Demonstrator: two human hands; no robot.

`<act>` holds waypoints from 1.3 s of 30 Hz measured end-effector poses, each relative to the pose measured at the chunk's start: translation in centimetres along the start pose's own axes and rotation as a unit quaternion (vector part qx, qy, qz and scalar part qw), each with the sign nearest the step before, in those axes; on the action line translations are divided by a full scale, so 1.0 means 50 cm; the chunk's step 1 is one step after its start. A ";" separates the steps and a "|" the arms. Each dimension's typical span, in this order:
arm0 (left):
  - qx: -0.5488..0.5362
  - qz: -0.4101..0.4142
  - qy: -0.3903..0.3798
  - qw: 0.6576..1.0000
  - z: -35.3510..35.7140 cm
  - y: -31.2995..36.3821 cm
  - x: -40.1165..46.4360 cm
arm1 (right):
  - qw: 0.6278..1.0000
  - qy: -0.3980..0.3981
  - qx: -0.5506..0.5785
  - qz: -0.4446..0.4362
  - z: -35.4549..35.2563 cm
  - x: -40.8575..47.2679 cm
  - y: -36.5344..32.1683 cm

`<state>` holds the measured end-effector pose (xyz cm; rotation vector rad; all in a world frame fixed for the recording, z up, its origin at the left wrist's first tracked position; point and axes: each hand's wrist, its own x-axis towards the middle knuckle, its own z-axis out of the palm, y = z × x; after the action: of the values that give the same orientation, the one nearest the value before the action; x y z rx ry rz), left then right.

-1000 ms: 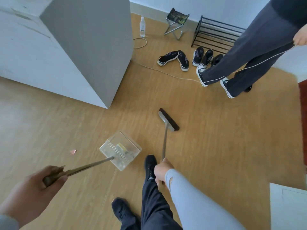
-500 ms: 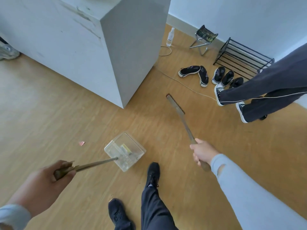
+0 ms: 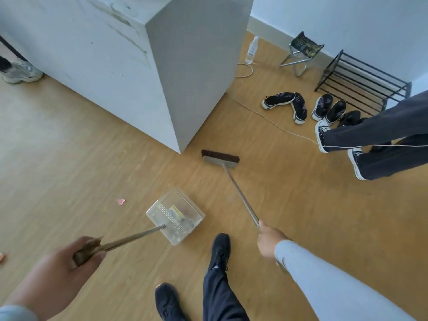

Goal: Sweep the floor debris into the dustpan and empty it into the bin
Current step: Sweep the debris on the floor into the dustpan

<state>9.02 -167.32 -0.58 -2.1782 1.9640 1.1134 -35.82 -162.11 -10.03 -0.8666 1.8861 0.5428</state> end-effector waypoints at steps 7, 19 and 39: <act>0.018 -0.004 -0.009 1.000 -0.023 -0.040 -0.054 | 0.999 -0.040 0.025 0.026 0.082 -0.183 0.191; -0.023 -0.044 0.004 0.999 -0.026 -0.127 -0.078 | 0.976 -0.002 -0.202 -0.084 -0.075 -0.047 -0.071; 0.044 -0.048 -0.005 0.998 -0.079 -0.040 -0.069 | 0.997 0.040 -0.039 0.044 -0.190 -0.164 0.323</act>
<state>12.83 -165.66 3.23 -2.1928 1.8446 1.0023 -51.24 -155.36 1.60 -0.8699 1.9947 0.6491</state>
